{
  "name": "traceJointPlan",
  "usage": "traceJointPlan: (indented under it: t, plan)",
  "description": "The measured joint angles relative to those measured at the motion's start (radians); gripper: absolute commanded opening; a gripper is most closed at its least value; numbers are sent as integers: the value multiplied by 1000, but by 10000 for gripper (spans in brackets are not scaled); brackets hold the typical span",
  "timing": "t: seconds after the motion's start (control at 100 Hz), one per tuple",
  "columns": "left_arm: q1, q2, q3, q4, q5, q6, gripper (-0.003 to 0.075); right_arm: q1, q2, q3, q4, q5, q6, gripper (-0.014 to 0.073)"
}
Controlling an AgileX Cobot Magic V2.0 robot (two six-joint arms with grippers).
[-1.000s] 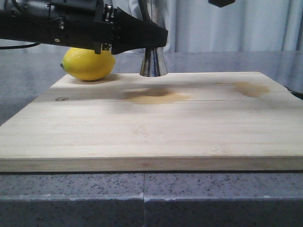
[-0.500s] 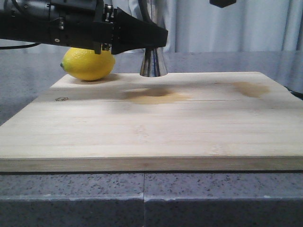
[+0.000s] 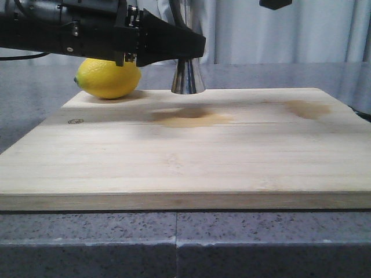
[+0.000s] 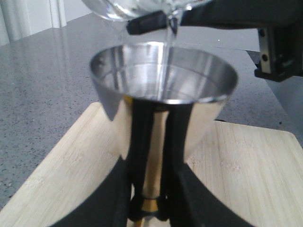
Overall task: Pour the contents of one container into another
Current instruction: 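Tilt the beaker with the right gripper, pouring liquid into the jigger, then tilt the beaker upright with the right gripper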
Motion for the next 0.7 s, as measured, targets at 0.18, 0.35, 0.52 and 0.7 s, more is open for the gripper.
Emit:
traceJointPlan:
  t: [0.18,0.35,0.52,0.7]
  plan:
    - [0,0,0,0,0,0,-2,0,0,0,0,0,0,279]
    - [0,0,0,0,0,0,-2,0,0,0,-23,0,0,279]
    - [0,0,0,0,0,0,-2,0,0,0,-39,0,0,279]
    - [0,0,0,0,0,0,-2,0,0,0,-45,0,0,279]
